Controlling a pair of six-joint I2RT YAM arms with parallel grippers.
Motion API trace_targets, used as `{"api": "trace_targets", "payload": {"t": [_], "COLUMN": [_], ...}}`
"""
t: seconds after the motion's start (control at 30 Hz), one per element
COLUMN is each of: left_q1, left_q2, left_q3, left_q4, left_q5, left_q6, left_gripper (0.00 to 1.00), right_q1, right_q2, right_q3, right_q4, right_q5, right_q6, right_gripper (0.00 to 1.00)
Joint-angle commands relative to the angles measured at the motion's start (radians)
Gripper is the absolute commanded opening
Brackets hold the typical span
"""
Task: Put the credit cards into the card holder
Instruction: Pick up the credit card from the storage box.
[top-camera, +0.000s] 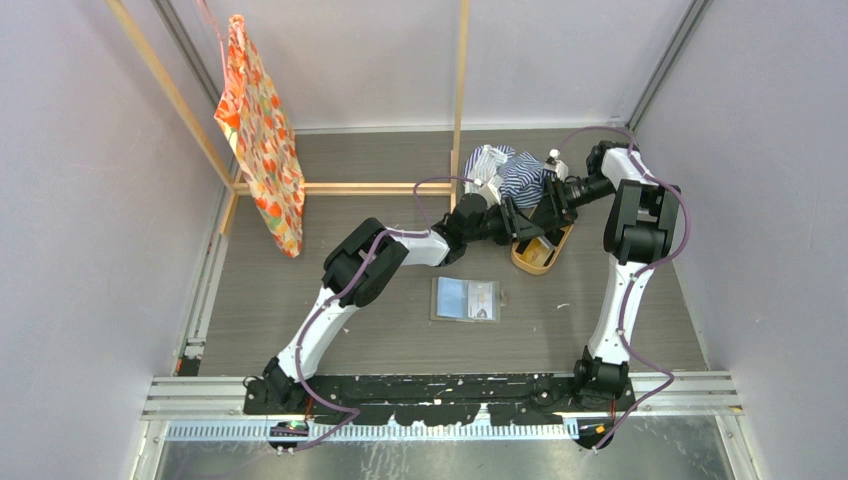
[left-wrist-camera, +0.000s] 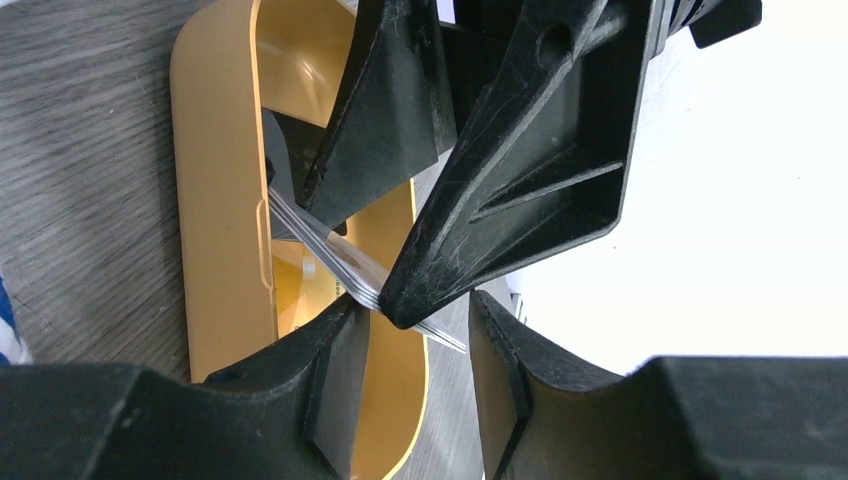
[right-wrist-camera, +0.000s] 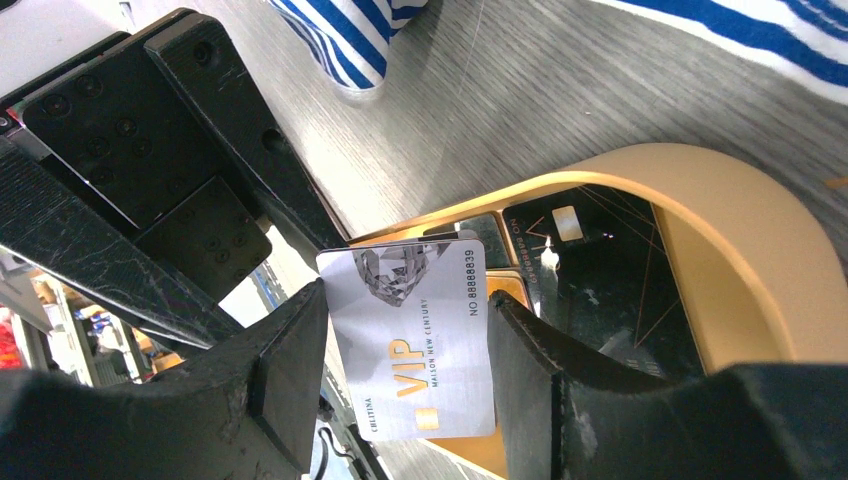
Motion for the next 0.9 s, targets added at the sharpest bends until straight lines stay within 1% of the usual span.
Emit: {"api": "trace_targets", "payload": {"t": [0.0, 0.17, 0.33, 0.47, 0.67, 0.87], "left_q1": [0.0, -0.004, -0.01, -0.012, -0.014, -0.014], "left_q2": [0.028, 0.034, 0.04, 0.042, 0.043, 0.054], "left_q3": [0.037, 0.065, 0.098, 0.114, 0.126, 0.153], "left_q4": [-0.05, -0.132, -0.213, -0.261, -0.276, -0.274], "left_q5": [0.003, -0.016, -0.036, -0.053, -0.062, -0.055], "left_q6": [0.003, 0.012, 0.024, 0.026, 0.026, 0.019], "left_gripper": [0.43, 0.44, 0.43, 0.39, 0.35, 0.26], "right_q1": [-0.004, -0.005, -0.005, -0.005, -0.005, -0.005], "right_q2": [-0.045, -0.069, -0.122, -0.149, -0.192, -0.242], "right_q3": [-0.003, -0.019, -0.063, -0.086, -0.123, -0.17], "right_q4": [0.019, 0.051, 0.141, 0.179, 0.238, 0.3], "right_q5": [-0.02, -0.012, 0.017, 0.02, 0.028, 0.031], "right_q6": [0.033, 0.065, 0.141, 0.185, 0.237, 0.294], "right_gripper": [0.45, 0.44, 0.44, 0.44, 0.43, 0.4]}}
